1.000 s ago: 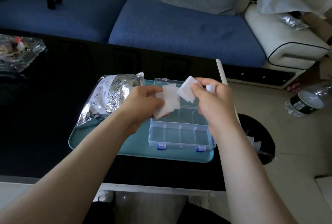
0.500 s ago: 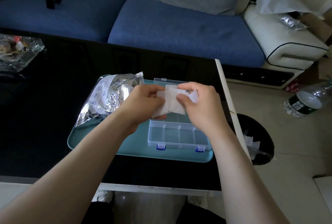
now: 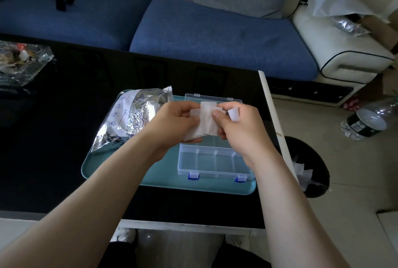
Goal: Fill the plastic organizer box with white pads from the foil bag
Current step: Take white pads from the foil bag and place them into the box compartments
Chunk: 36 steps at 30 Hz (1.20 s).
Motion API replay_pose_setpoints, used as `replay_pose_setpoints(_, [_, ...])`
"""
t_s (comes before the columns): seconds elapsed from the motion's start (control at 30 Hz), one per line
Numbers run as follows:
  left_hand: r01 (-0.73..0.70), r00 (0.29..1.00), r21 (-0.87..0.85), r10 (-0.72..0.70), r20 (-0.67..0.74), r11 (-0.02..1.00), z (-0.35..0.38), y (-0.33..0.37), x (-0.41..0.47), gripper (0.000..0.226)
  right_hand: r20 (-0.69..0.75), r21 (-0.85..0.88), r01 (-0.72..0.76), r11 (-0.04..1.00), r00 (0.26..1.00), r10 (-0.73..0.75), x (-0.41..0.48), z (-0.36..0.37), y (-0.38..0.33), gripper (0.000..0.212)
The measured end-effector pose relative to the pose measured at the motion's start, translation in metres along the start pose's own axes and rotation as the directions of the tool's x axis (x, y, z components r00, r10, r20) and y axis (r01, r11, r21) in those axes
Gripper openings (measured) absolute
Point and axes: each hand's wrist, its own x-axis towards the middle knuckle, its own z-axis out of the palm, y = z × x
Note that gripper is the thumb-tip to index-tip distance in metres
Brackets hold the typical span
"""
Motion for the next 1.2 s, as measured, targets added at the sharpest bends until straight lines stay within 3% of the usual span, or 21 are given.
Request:
replay_pose_setpoints(0.1, [-0.009,1.000,-0.009,0.009,0.019,1.000,0.000,-0.002,0.001,0.029,-0.012,0.072,-0.032,0.997,0.999,0.033,-0.001,0.000,-0.003,0.006])
replay_pose_setpoints(0.33, [-0.023,1.000,0.031,0.023,0.010,0.999,-0.001,-0.004,0.001,0.030,-0.065,0.028,-0.047,0.999,0.997,0.049,-0.002,-0.003,-0.002,0.002])
replay_pose_setpoints(0.5, [-0.016,0.999,0.045,0.017,-0.029,0.999,-0.002,-0.006,0.003,0.027,-0.146,-0.074,0.037,0.997,0.988,-0.048,-0.001,-0.005,0.000,0.003])
replay_pose_setpoints(0.63, [-0.016,0.987,0.080,0.029,-0.157,0.997,-0.003,-0.007,0.002,0.033,-0.240,-0.119,0.083,0.989,0.965,-0.110,0.001,-0.007,0.002,0.004])
replay_pose_setpoints(0.73, [-0.053,0.976,0.159,0.085,-0.201,0.986,-0.003,-0.006,0.000,0.035,-0.145,-0.023,0.064,0.998,0.987,-0.067,-0.001,-0.008,-0.001,0.003])
replay_pose_setpoints(0.87, [-0.051,0.985,0.127,0.071,-0.159,0.991,0.000,0.000,0.002,0.032,-0.010,0.047,0.011,0.999,1.000,-0.011,-0.005,-0.004,-0.007,0.004])
replay_pose_setpoints(0.93, [-0.032,0.991,0.126,0.048,-0.125,0.992,-0.002,-0.001,0.006,0.024,-0.003,0.073,-0.014,0.997,1.000,0.014,-0.005,-0.003,-0.009,0.003])
replay_pose_setpoints(1.07, [-0.063,0.989,0.132,0.080,-0.128,0.989,-0.007,-0.008,0.010,0.028,0.019,0.116,-0.047,0.992,0.999,0.045,-0.006,-0.003,-0.010,0.003])
replay_pose_setpoints(1.2, [-0.085,0.980,0.181,0.115,-0.161,0.980,-0.006,-0.009,0.008,0.019,-0.046,0.079,-0.013,0.997,0.999,0.017,-0.005,-0.005,-0.007,0.002])
